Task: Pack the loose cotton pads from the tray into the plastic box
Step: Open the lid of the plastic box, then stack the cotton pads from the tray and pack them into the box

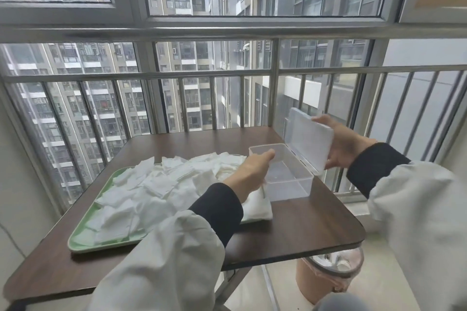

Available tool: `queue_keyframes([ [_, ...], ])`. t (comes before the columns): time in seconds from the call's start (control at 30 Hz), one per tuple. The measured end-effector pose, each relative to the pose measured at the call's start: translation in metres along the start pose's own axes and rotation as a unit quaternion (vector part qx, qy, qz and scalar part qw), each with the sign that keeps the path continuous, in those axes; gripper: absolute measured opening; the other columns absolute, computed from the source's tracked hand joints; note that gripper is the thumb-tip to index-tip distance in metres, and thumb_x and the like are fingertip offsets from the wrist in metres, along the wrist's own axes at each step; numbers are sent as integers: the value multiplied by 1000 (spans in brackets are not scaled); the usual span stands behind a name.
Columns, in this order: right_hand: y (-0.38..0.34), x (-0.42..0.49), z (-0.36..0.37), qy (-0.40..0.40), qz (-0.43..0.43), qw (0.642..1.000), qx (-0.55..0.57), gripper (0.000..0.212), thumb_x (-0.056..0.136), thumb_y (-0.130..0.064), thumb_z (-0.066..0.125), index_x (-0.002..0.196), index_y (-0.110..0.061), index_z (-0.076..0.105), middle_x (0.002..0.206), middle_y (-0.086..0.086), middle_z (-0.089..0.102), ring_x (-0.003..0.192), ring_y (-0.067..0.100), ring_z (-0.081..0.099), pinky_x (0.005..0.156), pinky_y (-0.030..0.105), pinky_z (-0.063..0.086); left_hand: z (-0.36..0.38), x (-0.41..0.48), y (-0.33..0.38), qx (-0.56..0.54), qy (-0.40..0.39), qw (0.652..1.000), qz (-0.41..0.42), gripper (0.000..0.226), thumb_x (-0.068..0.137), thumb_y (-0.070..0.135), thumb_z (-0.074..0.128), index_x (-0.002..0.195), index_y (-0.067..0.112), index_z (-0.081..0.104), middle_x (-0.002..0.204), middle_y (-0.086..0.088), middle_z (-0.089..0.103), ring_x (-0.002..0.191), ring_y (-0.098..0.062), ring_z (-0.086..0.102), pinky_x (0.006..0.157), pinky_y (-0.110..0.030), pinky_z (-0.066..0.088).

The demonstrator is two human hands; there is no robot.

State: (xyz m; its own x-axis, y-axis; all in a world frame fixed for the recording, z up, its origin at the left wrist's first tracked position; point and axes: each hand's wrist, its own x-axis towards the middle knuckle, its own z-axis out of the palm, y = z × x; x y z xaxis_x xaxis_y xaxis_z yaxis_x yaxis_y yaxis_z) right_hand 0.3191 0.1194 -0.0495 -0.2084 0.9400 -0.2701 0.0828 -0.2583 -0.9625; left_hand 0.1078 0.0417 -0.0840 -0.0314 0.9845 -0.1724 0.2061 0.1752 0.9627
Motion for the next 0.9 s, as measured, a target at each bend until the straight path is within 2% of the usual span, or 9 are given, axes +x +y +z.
queue_keyframes([
  [0.17, 16, -8, -45, 134, -28, 991, 1, 26, 92, -37, 66, 104, -14, 70, 101, 16, 69, 79, 32, 70, 69, 45, 60, 4, 10, -6, -4, 23, 1000, 5, 49, 100, 41, 54, 133, 5, 52, 93, 1, 52, 80, -13, 49, 96, -37, 48],
  [0.23, 17, -11, -49, 210, -24, 971, -113, 12, 92, -15, 66, 97, -7, 73, 107, 19, 71, 82, 30, 69, 72, 44, 61, 6, 11, -5, -2, 28, 1000, 1, 49, 99, 43, 55, 131, 7, 52, 94, 2, 52, 81, -13, 51, 98, -38, 49],
  [0.3, 20, -10, -46, 237, -33, 931, -275, 18, 90, -2, 61, 102, 3, 73, 105, 22, 70, 81, 30, 62, 74, 43, 56, 7, 11, -4, -3, 32, 999, -1, 49, 98, 44, 56, 131, 7, 53, 95, 3, 52, 86, -16, 54, 101, -40, 49],
  [0.37, 21, -10, -30, 225, -42, 884, -408, 25, 89, -7, 61, 107, 6, 71, 107, 23, 70, 83, 29, 62, 76, 38, 51, 8, 11, -4, -2, 35, 999, 0, 47, 99, 42, 56, 130, 7, 53, 95, 3, 52, 93, -20, 55, 103, -41, 48],
  [0.47, 15, -14, 2, 218, -105, 837, -491, 17, 88, -20, 59, 92, -9, 72, 100, 10, 71, 93, 29, 65, 77, 34, 51, 4, 8, -4, 5, 34, 999, 4, 37, 99, 42, 55, 120, 11, 54, 94, 3, 52, 89, -16, 54, 104, -41, 46],
  [0.6, 2, -15, 50, 185, -236, 809, -505, 22, 91, -29, 60, 105, -18, 72, 104, -2, 70, 98, 20, 63, 87, 35, 52, -14, 3, -2, 21, 46, 998, 43, 25, 100, 35, 58, 109, 13, 63, 88, 0, 56, 90, -20, 54, 98, -38, 49],
  [0.7, -3, -19, 86, 114, -310, 810, -485, 17, 94, -28, 62, 105, -20, 72, 100, -7, 70, 91, 12, 64, 77, 23, 47, -42, -6, 1, 29, 52, 993, 97, 18, 102, 23, 55, 88, 21, 66, 96, -2, 62, 93, -22, 57, 84, -34, 48],
  [0.8, -2, -21, 114, 17, -324, 807, -493, 15, 96, -23, 64, 108, -23, 73, 97, -13, 68, 90, 5, 64, 70, 12, 44, -74, -19, 2, 81, 49, 987, 128, 31, 102, 6, 44, 90, 22, 69, 102, 0, 71, 91, -20, 69, 87, -36, 56],
  [0.9, 4, -18, 132, -32, -304, 782, -543, 23, 97, -13, 61, 111, -27, 73, 102, -11, 70, 89, 3, 63, 73, 15, 47, -98, -30, 2, 123, 61, 981, 138, 42, 96, -4, 36, 89, 17, 72, 97, -6, 74, 74, -19, 69, 74, -35, 58],
])
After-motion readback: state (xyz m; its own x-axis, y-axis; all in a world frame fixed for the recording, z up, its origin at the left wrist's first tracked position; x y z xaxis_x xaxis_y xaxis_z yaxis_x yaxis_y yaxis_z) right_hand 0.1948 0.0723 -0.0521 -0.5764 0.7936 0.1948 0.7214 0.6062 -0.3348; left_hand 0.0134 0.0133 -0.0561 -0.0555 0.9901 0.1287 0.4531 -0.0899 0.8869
